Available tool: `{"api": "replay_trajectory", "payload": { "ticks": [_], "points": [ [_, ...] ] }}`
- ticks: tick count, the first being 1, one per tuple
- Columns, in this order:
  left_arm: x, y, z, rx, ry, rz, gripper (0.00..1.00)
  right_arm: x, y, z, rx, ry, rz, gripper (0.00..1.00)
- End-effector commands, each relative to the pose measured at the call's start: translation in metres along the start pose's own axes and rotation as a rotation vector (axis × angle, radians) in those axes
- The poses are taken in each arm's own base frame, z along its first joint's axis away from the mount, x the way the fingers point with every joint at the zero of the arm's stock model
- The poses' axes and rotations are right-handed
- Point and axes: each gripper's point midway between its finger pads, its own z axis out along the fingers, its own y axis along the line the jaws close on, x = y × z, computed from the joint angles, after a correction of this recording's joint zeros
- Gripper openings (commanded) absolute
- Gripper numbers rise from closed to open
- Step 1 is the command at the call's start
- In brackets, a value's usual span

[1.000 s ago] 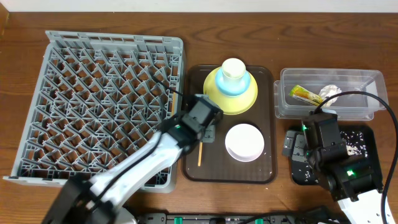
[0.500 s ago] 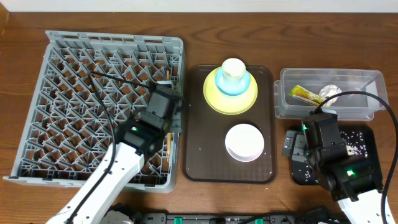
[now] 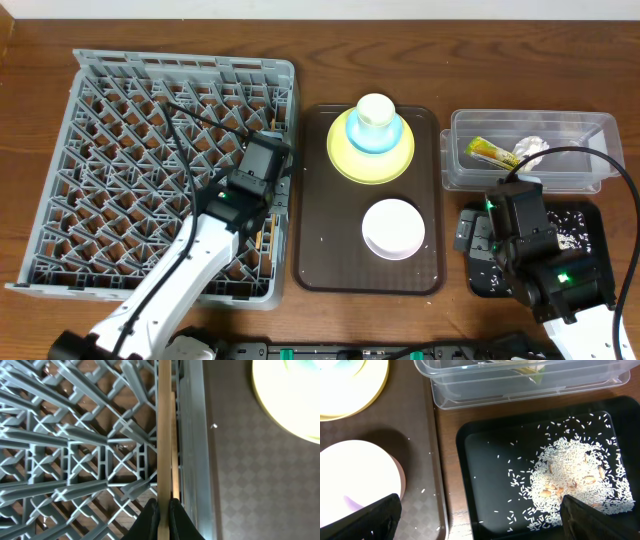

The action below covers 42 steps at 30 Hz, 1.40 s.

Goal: Sort waste into correct bins and load items into the dishwasher
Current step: 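Carry the second chopstick into the rack slot beside the first, then reach the right gripper over the white cup on the stacked dishes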

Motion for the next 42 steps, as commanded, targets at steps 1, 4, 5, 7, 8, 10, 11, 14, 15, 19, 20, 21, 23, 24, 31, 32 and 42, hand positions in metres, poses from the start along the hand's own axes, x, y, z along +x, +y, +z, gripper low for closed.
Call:
{"api": "replay_trajectory", "payload": {
  "ticks": [1, 4, 5, 7, 8, 10, 11, 14, 15, 19, 20, 21, 23, 24, 31, 32, 42],
  "points": [
    [0.002, 0.003, 0.006, -0.02, 0.02, 0.021, 0.08, -0.005, -0.003, -0.002, 0.01, -0.012, 0.007, 0.99],
    [0.001, 0.002, 0.007, -0.019, 0.016, 0.02, 0.16, -0.005, -0.003, -0.002, 0.01, -0.012, 0.007, 0.99],
    [0.0, 0.002, 0.007, -0.018, 0.014, 0.019, 0.22, -0.005, -0.003, -0.002, 0.01, -0.012, 0.007, 0.99],
    [-0.001, 0.002, 0.007, -0.018, 0.009, 0.018, 0.33, -0.005, -0.003, -0.002, 0.01, -0.012, 0.007, 0.99],
    [-0.002, 0.002, 0.007, -0.017, 0.008, 0.018, 0.38, -0.005, -0.003, -0.002, 0.01, -0.012, 0.007, 0.99],
    [-0.003, 0.001, 0.007, -0.016, 0.001, 0.016, 0.48, -0.005, -0.003, -0.002, 0.01, -0.012, 0.007, 0.99],
    [-0.004, 0.001, 0.007, -0.015, -0.003, 0.015, 0.5, -0.005, -0.003, -0.002, 0.01, -0.012, 0.007, 0.99],
    [-0.006, 0.001, 0.005, -0.012, -0.013, 0.012, 0.53, -0.005, -0.003, -0.002, 0.01, -0.012, 0.007, 0.99],
    [-0.007, 0.001, 0.004, -0.01, -0.019, 0.011, 0.53, -0.005, -0.003, -0.002, 0.01, -0.012, 0.007, 0.99],
    [-0.015, 0.003, -0.006, -0.006, -0.059, 0.0, 0.61, -0.005, -0.003, -0.002, 0.01, -0.012, 0.007, 0.99],
    [-0.017, 0.005, -0.009, -0.006, -0.072, -0.007, 0.63, -0.005, -0.003, -0.002, 0.01, -0.012, 0.007, 0.99],
    [-0.02, 0.006, -0.011, -0.005, -0.085, -0.014, 0.65, -0.005, -0.003, -0.002, 0.01, -0.012, 0.007, 0.99],
    [-0.024, 0.009, -0.015, -0.005, -0.104, -0.026, 0.68, -0.005, -0.003, -0.002, 0.01, -0.012, 0.007, 0.99],
    [-0.025, 0.01, -0.016, -0.005, -0.108, -0.029, 0.69, -0.005, -0.003, -0.002, 0.01, -0.012, 0.007, 0.99],
    [-0.025, 0.01, -0.016, -0.005, -0.108, -0.029, 0.85, -0.005, -0.003, -0.002, 0.01, -0.012, 0.007, 0.99],
    [-0.025, 0.01, -0.016, -0.005, -0.108, -0.029, 0.86, -0.005, -0.003, -0.002, 0.01, -0.012, 0.007, 0.99],
    [-0.025, 0.01, -0.016, -0.005, -0.108, -0.029, 0.9, -0.003, -0.004, -0.002, 0.016, -0.008, -0.05, 0.99]
  ]
}}
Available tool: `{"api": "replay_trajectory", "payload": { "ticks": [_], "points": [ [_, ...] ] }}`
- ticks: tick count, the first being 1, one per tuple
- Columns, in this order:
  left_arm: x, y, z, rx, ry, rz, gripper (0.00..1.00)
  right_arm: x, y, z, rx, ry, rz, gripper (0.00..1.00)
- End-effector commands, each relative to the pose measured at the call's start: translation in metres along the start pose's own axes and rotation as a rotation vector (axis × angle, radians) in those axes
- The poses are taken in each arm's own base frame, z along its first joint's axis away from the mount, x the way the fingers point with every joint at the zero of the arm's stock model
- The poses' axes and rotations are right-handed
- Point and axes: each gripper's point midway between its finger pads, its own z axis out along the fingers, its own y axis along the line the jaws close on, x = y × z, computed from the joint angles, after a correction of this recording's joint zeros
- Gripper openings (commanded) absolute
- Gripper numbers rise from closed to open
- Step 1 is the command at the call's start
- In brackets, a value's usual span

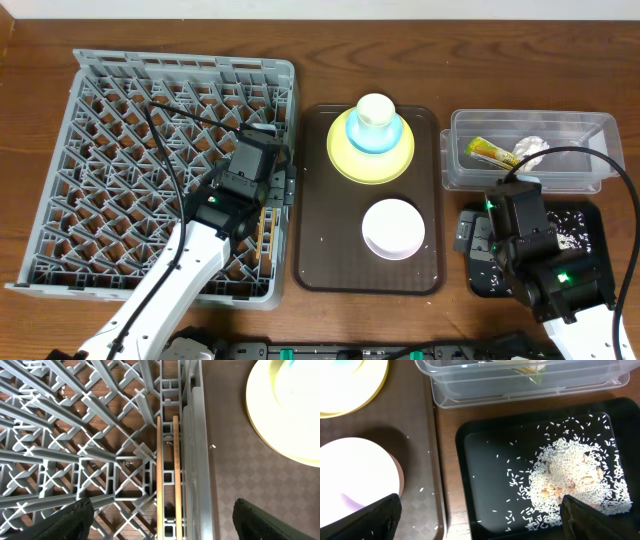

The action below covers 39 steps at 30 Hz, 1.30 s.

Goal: Sort waste into correct bins and load items into the dishwasher
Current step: 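Reach the right gripper over the white cup on the stacked dishes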

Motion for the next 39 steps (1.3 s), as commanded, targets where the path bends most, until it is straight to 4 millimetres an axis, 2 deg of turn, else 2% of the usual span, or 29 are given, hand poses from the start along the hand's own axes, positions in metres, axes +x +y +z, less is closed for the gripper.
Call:
{"api": "replay_trajectory", "payload": {
  "ticks": [1, 7, 9, 12, 15, 17, 18, 19, 20, 22, 23, 26, 29, 33, 36, 39],
  "points": [
    [-0.004, 0.003, -0.002, -0.012, -0.014, 0.004, 0.9, -0.004, -0.004, -0.002, 0.015, -0.01, -0.029, 0.99],
    [-0.004, 0.003, -0.002, -0.012, -0.014, 0.004, 0.91, -0.004, -0.003, -0.002, 0.012, -0.009, -0.029, 0.99],
    [-0.004, 0.003, -0.002, -0.012, -0.014, 0.004, 0.92, -0.013, 0.002, -0.002, -0.009, -0.048, -0.002, 0.99],
    [-0.004, 0.003, -0.002, -0.012, -0.014, 0.004, 0.92, -0.022, 0.031, -0.005, -0.168, -0.057, 0.085, 0.99],
    [-0.004, 0.003, -0.002, -0.012, -0.014, 0.004, 0.92, -0.014, 0.07, -0.017, -0.399, 0.022, 0.147, 0.99],
    [-0.004, 0.003, -0.002, -0.012, -0.014, 0.004, 0.92, -0.008, 0.085, -0.024, -0.49, 0.068, 0.144, 0.99],
    [-0.004, 0.003, -0.002, -0.012, -0.014, 0.004, 0.92, -0.011, 0.089, -0.025, -0.511, 0.057, 0.145, 0.99],
    [-0.004, 0.003, -0.002, -0.012, -0.014, 0.004, 0.92, -0.016, 0.092, -0.027, -0.529, 0.04, 0.144, 0.96],
    [-0.004, 0.003, -0.002, -0.012, -0.014, 0.004, 0.92, -0.02, 0.095, -0.028, -0.541, 0.027, 0.142, 0.68],
    [-0.004, 0.003, -0.002, -0.012, -0.014, 0.004, 0.92, -0.023, 0.098, -0.026, -0.548, 0.032, 0.172, 0.25],
    [-0.004, 0.003, -0.002, -0.012, -0.014, 0.004, 0.92, -0.022, 0.1, -0.024, -0.545, 0.047, 0.188, 0.16],
    [-0.004, 0.003, -0.002, -0.012, -0.014, 0.004, 0.92, -0.02, 0.105, -0.015, -0.514, 0.121, 0.177, 0.13],
    [-0.004, 0.003, -0.002, -0.012, -0.014, 0.004, 0.92, -0.024, 0.11, -0.008, -0.453, 0.227, 0.112, 0.01],
    [-0.004, 0.003, -0.002, -0.012, -0.014, 0.004, 0.92, -0.05, 0.127, -0.002, -0.391, 0.327, 0.039, 0.01],
    [-0.004, 0.003, -0.002, -0.012, -0.014, 0.004, 0.93, -0.079, 0.144, 0.008, -0.344, 0.31, -0.002, 0.01],
    [-0.004, 0.003, -0.002, -0.012, -0.014, 0.004, 0.93, -0.097, 0.17, 0.024, -0.336, 0.279, -0.038, 0.01]
  ]
}}
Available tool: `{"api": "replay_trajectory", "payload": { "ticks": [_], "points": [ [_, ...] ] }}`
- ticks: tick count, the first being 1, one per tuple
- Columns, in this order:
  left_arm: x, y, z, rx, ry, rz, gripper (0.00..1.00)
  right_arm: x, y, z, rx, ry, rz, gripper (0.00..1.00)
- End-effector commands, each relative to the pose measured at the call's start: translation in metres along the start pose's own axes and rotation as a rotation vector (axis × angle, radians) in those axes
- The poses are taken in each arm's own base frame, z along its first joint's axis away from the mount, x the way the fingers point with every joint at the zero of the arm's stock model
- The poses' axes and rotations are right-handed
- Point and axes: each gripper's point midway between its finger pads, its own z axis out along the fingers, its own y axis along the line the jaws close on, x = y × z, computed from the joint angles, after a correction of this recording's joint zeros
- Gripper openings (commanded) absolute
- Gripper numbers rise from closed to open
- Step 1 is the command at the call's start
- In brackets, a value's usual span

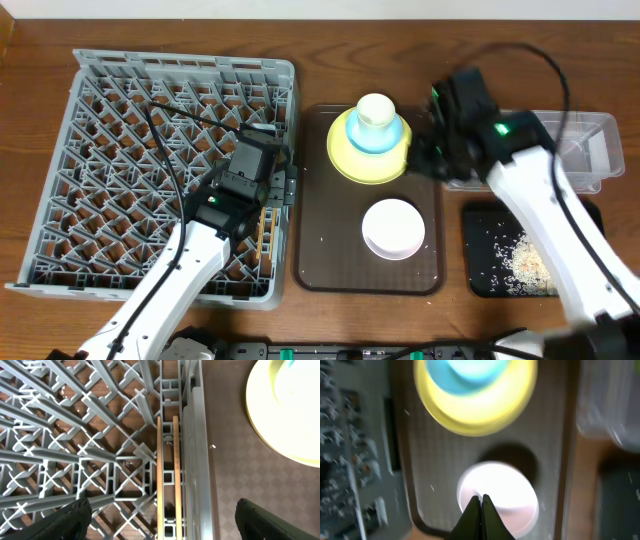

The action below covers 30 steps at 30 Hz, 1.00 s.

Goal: Sort waste into correct bins and load items into the dishwasher
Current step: 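Reach the right gripper over the white cup on the stacked dishes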

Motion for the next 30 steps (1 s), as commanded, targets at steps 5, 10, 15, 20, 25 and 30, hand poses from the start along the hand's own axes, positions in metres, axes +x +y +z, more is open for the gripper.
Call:
{"api": "replay_trajectory", "payload": {
  "ticks": [5, 10, 15, 20, 25, 30],
  "points": [
    [-0.004, 0.003, -0.002, -0.012, -0.014, 0.004, 0.92, -0.026, 0.043, 0.062, 0.032, -0.035, -0.129, 0.01],
    [-0.004, 0.003, -0.002, -0.012, -0.014, 0.004, 0.93, -0.025, 0.045, 0.11, 0.137, -0.041, -0.186, 0.01],
    [-0.004, 0.003, -0.002, -0.012, -0.014, 0.004, 0.93, -0.022, 0.036, 0.143, 0.279, -0.069, -0.24, 0.01],
    [-0.004, 0.003, -0.002, -0.012, -0.014, 0.004, 0.93, -0.013, 0.026, 0.168, 0.354, -0.043, -0.267, 0.01],
    [-0.004, 0.003, -0.002, -0.012, -0.014, 0.004, 0.93, 0.0, 0.017, 0.192, 0.385, 0.014, -0.279, 0.01],
    [-0.004, 0.003, -0.002, -0.012, -0.014, 0.004, 0.93, 0.017, 0.022, 0.201, 0.341, 0.088, -0.28, 0.01]
  ]
}}
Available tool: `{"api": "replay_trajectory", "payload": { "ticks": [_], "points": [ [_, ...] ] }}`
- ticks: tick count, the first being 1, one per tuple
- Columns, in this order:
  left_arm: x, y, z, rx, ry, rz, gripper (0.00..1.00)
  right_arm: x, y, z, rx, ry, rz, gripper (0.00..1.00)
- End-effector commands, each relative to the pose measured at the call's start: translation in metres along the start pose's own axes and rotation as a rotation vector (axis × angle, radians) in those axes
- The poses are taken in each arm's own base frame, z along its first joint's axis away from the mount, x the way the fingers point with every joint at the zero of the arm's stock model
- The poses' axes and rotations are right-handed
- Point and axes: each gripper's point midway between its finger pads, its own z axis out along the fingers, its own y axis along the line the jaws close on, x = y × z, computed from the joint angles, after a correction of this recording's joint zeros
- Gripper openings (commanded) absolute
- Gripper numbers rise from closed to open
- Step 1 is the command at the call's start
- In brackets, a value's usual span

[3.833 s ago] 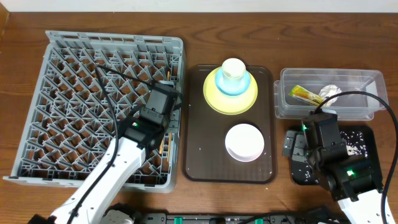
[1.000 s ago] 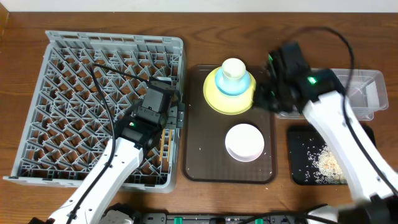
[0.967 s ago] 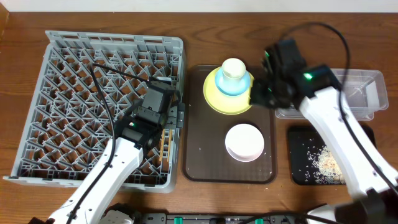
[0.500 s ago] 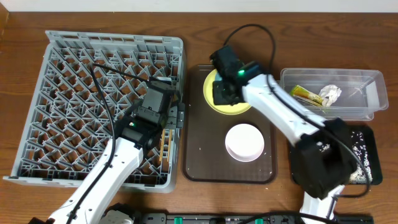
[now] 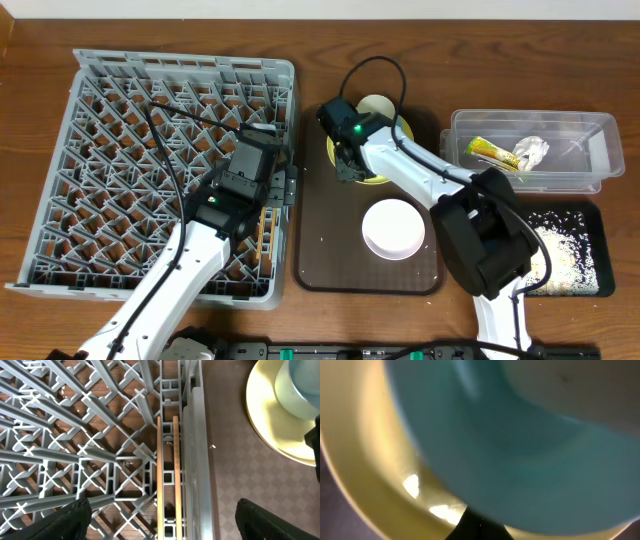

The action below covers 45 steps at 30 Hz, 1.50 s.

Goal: Sort waste into correct bins and load items into the dishwasher
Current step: 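Reach the right gripper over the white cup on the stacked dishes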

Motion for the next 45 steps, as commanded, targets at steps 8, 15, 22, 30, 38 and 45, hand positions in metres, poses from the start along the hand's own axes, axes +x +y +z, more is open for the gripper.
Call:
{"api": "replay_trajectory", "payload": {
  "ticks": [8, 15, 22, 30, 38, 45],
  "points": [
    [-0.004, 0.003, -0.002, -0.012, -0.013, 0.004, 0.93, 0.052, 0.033, 0.0, -0.178, 0.23, -0.114, 0.01],
    [-0.004, 0.003, -0.002, -0.012, -0.013, 0.004, 0.93, 0.078, 0.031, -0.007, -0.153, 0.32, -0.166, 0.01],
    [-0.004, 0.003, -0.002, -0.012, -0.013, 0.004, 0.93, 0.093, 0.033, -0.028, -0.167, 0.368, -0.186, 0.01],
    [-0.004, 0.003, -0.002, -0.012, -0.013, 0.004, 0.93, 0.071, 0.033, -0.075, -0.232, 0.235, -0.179, 0.01],
    [-0.004, 0.003, -0.002, -0.012, -0.013, 0.004, 0.93, 0.042, 0.009, -0.121, -0.229, 0.071, -0.135, 0.14],
    [-0.004, 0.003, -0.002, -0.012, -0.013, 0.004, 0.93, 0.034, -0.003, -0.124, -0.168, 0.024, -0.131, 0.38]
  ]
}}
